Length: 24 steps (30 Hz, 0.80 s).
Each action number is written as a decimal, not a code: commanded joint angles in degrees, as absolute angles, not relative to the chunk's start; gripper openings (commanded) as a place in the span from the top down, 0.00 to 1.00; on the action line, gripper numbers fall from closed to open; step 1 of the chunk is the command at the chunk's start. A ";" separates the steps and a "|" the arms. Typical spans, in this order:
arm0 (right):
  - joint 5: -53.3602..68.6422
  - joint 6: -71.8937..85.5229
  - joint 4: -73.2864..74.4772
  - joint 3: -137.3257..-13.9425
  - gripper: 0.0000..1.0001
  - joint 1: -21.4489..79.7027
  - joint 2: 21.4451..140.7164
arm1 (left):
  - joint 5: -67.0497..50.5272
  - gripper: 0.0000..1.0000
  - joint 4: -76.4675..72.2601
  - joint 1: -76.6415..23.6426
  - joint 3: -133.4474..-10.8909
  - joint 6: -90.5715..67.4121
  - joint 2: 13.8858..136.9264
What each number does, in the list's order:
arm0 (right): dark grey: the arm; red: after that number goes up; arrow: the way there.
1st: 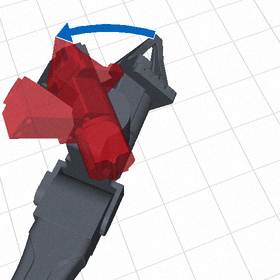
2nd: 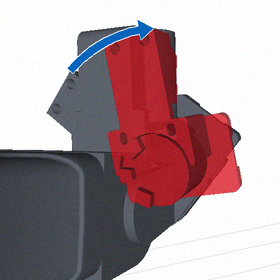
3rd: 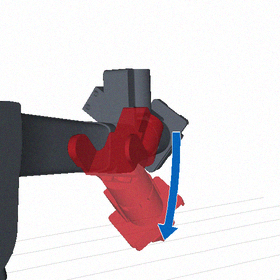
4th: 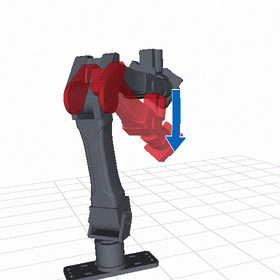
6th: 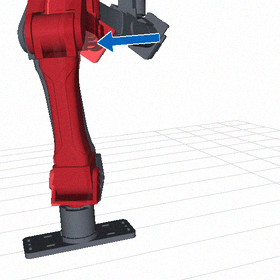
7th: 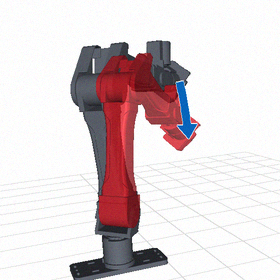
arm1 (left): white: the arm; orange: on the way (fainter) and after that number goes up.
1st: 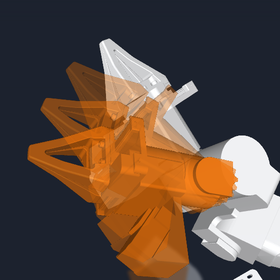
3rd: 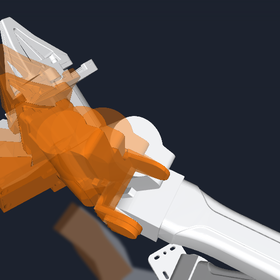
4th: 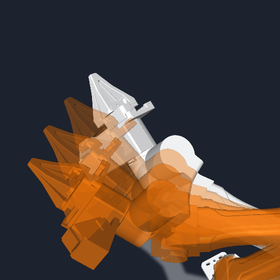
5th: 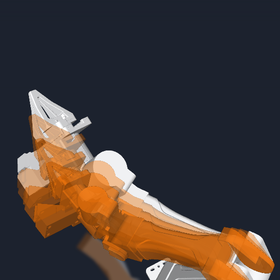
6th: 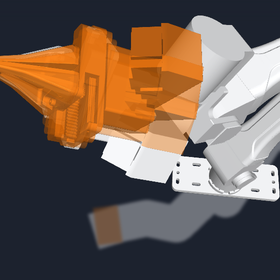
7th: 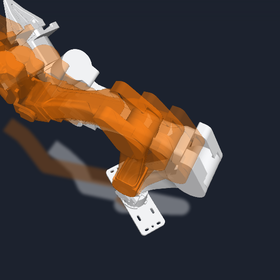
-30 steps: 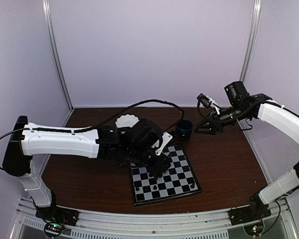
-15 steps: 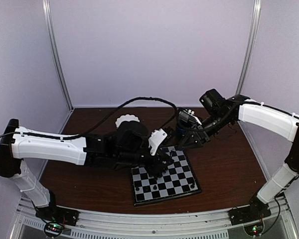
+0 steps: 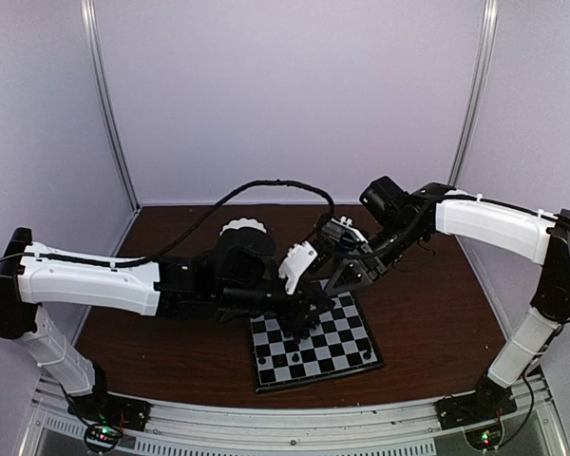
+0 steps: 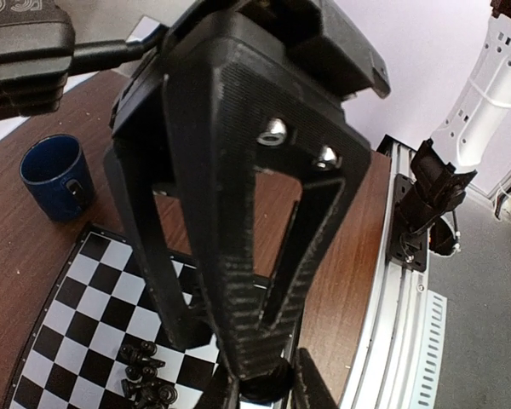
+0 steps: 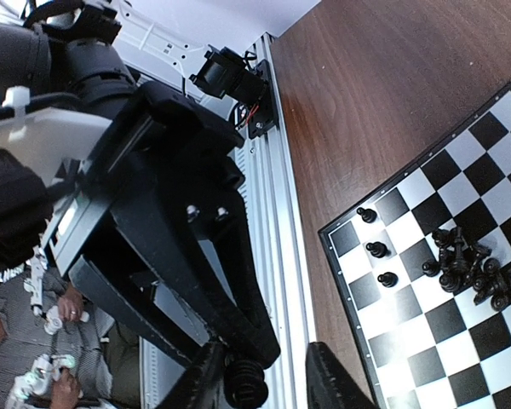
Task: Set up the chess pieces on the board
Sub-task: Pass from the left arm to the right, then place the queen at e8.
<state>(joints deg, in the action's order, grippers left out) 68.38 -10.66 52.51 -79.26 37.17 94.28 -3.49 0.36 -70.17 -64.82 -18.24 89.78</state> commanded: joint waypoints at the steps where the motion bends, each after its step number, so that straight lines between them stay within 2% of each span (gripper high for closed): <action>1: 71.68 -10.38 51.91 -80.09 0.70 37.35 94.59 | -3.69 0.83 -2.71 -69.94 -64.42 -16.91 88.23; 4: 71.82 -9.84 51.16 -79.65 0.80 37.35 94.19 | -3.45 0.83 -2.52 -69.91 -64.54 -16.79 88.44; 8: 70.82 -10.22 51.44 -79.88 0.85 37.31 93.75 | -2.66 0.82 -1.64 -69.92 -64.90 -16.83 88.72; 12: 67.84 -11.38 52.06 -80.10 0.90 37.33 92.69 | 0.61 0.67 1.72 -69.89 -65.79 -17.55 89.14; 18: 60.68 -16.97 53.95 -79.11 0.91 37.34 89.83 | 8.51 0.51 3.87 -69.90 -62.02 -19.95 85.38; 24: 48.84 -24.14 50.37 -74.34 0.91 39.81 87.56 | 16.44 0.43 4.05 -69.88 -53.88 -19.92 74.90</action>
